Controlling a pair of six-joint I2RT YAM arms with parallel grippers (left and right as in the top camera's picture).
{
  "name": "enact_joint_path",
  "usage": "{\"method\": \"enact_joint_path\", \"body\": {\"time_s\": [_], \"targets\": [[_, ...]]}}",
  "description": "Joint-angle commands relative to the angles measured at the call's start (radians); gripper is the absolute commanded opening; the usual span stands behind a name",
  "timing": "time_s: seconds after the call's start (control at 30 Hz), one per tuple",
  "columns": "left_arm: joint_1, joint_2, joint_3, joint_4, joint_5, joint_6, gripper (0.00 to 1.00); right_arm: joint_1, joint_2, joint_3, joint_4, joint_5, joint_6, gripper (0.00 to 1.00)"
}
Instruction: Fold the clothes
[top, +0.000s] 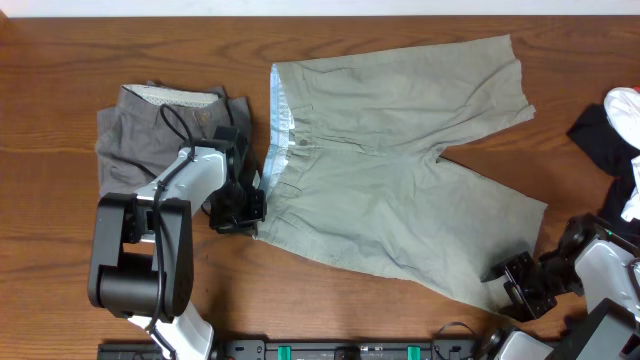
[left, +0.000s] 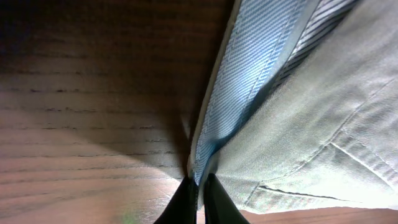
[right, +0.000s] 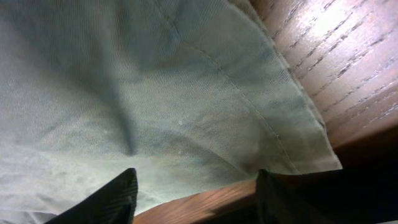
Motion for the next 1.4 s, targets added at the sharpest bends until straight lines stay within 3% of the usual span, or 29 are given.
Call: {"method": "enact_joint_path", "body": {"time_s": [0.0,0.27,0.6,0.73,0.93,1.37], "targets": [[0.000,0.034,-0.011,0.028,-0.005,-0.001,0.07,0.021,-0.013,-0.006,-0.006,-0.016,0.013,0.57],[0.001,0.034,-0.011,0.035,-0.006,-0.001,0.08,0.170,-0.013,-0.006,-0.020,0.042,0.086,0.65],[0.001,0.034,-0.011,0.036,-0.006,-0.001,0.08,0.177,-0.013,-0.053,0.017,0.093,0.137,0.63],[0.001,0.034,-0.011,0.039,-0.006,-0.001,0.08,0.176,-0.013,-0.092,0.063,0.098,0.144,0.54],[0.001,0.034,-0.011,0.039,-0.006,-0.001,0.08,0.176,-0.014,-0.083,0.078,0.097,0.146,0.03],[0.001,-0.063,0.029,0.005,-0.006,-0.002,0.06,0.176,-0.174,0.119,0.029,-0.042,-0.031,0.01]]}}
